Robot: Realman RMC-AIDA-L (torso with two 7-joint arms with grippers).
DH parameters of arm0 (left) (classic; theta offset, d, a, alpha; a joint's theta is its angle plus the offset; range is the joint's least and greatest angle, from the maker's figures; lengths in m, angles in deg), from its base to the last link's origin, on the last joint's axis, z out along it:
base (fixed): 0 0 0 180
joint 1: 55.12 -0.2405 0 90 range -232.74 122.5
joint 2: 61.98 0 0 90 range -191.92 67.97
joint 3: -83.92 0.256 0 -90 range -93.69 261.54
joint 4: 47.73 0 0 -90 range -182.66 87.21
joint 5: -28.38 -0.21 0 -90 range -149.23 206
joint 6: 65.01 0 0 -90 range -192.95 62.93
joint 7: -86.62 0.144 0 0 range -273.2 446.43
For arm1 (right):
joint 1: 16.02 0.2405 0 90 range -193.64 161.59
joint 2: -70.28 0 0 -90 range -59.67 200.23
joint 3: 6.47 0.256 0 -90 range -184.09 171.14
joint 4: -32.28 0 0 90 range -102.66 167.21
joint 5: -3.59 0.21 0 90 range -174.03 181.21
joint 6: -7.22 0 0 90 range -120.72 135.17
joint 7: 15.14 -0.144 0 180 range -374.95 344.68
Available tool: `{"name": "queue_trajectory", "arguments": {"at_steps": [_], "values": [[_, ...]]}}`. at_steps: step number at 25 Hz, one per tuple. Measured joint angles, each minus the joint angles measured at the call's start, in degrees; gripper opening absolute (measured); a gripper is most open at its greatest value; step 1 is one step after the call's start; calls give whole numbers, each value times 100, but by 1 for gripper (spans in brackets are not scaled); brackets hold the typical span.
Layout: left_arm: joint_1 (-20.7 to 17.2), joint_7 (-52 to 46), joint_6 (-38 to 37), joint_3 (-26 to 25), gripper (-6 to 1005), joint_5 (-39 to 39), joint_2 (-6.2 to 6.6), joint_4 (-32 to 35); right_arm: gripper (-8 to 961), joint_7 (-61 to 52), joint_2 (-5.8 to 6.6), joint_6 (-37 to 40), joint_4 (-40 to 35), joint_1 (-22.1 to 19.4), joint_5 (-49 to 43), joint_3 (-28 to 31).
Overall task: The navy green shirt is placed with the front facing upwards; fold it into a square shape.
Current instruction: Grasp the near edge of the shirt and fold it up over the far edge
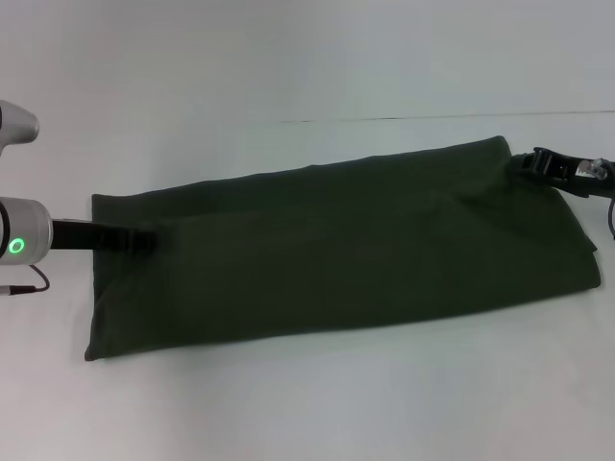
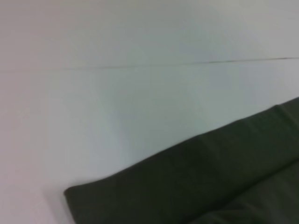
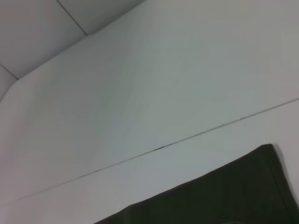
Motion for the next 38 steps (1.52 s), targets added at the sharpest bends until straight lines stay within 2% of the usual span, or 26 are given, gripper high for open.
{"name": "queue_trajectory", "arguments": {"at_steps": [5, 11, 28, 38], "values": [[9, 14, 7, 84, 259, -4, -10, -6, 40, 0, 0, 2, 4, 6, -2, -7], [9, 15, 14, 261, 34, -4, -39, -5, 39, 0, -2, 5, 4, 20, -10, -14], [-17, -67, -1, 283, 16, 44, -58, 235, 39, 0, -10, 5, -9, 15, 5, -23], [-183, -219, -451, 89, 17, 353, -40, 1066, 40, 56, 33, 195, -122, 14, 425, -25]]}}
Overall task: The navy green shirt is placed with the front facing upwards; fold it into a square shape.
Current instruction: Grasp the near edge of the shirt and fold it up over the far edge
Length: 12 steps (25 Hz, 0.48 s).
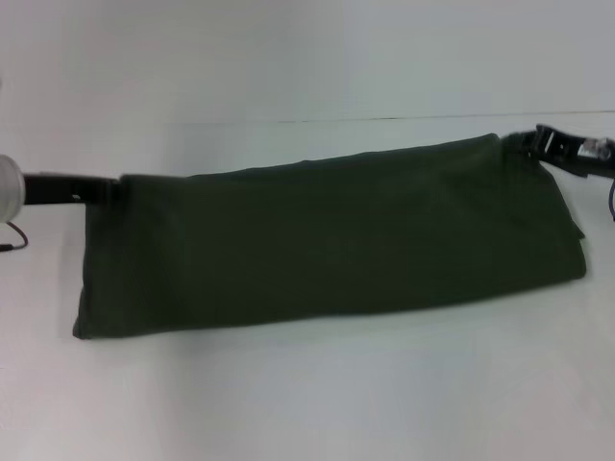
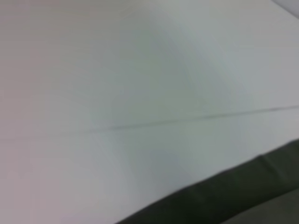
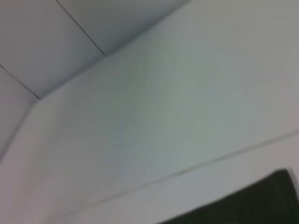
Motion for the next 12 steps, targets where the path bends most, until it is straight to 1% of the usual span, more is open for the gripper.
{"name": "queue_trajectory", "arguments": {"at_steps": [6, 12], "values": [[-48, -189, 65, -94, 17, 148, -21, 391, 40, 33, 32, 133, -247, 10, 380, -1], [-56, -234, 288, -175, 17, 371, -27, 443, 39, 32, 57, 69, -402, 95, 758, -1]]}}
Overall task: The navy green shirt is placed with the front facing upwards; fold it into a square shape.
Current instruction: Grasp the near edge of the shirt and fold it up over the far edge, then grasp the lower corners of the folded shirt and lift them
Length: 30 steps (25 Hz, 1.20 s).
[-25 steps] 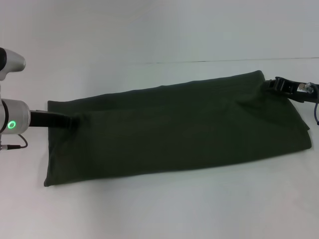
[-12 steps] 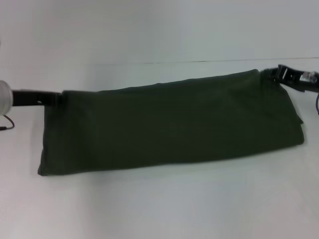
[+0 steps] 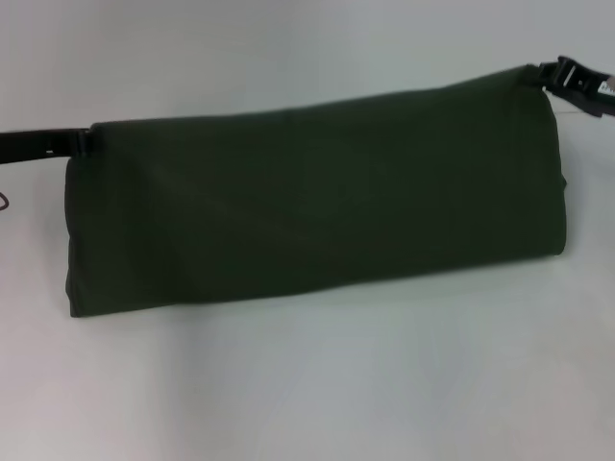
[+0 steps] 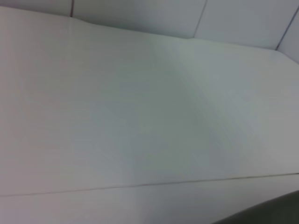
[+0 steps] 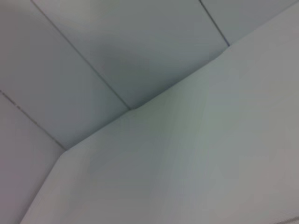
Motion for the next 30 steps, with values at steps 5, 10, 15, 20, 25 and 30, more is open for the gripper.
{"name": "queue_trajectory", "arguments": {"at_steps": [5, 10, 15, 20, 25, 30], "values": [[19, -5, 440, 81, 17, -34, -97, -169, 39, 0, 17, -587, 175, 156, 6, -167], [33, 24, 843, 199, 16, -41, -199, -327, 47, 0, -81, -1284, 362, 259, 18, -632], [38, 17, 1419, 451, 16, -47, -362, -446, 60, 98, -252, -1800, 381, 300, 23, -789], [49, -27, 2090, 631, 17, -23, -547, -582, 73, 451, -407, -2150, 389, 338, 27, -818], [106, -254, 2601, 666, 65, 55, -563, -877, 85, 627, -468, -2421, 490, 346, 126, -832], [64, -301, 3057, 672, 126, 376, -567, -1078, 266, 1055, -467, -2461, 544, 254, 702, -840]]}}
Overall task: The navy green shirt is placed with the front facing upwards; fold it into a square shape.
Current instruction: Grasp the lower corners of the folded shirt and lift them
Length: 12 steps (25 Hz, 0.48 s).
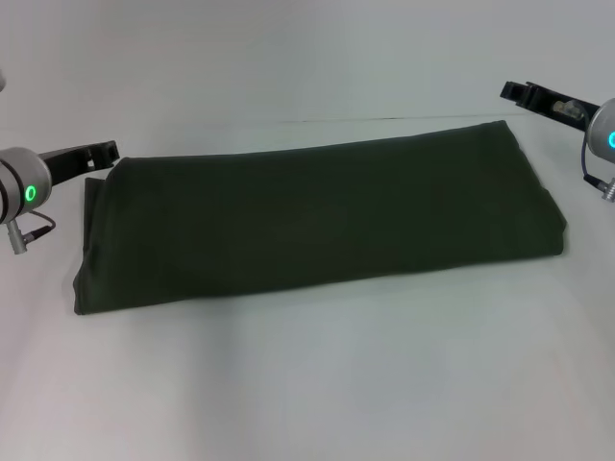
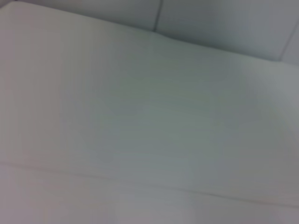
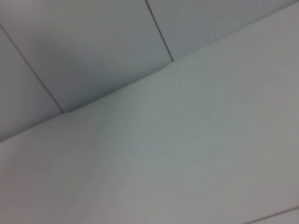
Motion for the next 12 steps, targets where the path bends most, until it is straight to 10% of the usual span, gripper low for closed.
{"name": "queue_trajectory", "arguments": {"at_steps": [5, 12], "values": [[-183, 9, -204, -4, 262, 253, 20, 131, 476, 23, 66, 188, 2, -105, 290, 38], [-683, -179, -2755, -564, 647, 601, 283, 754, 799, -529, 474, 1776, -75, -605, 298, 60]]}}
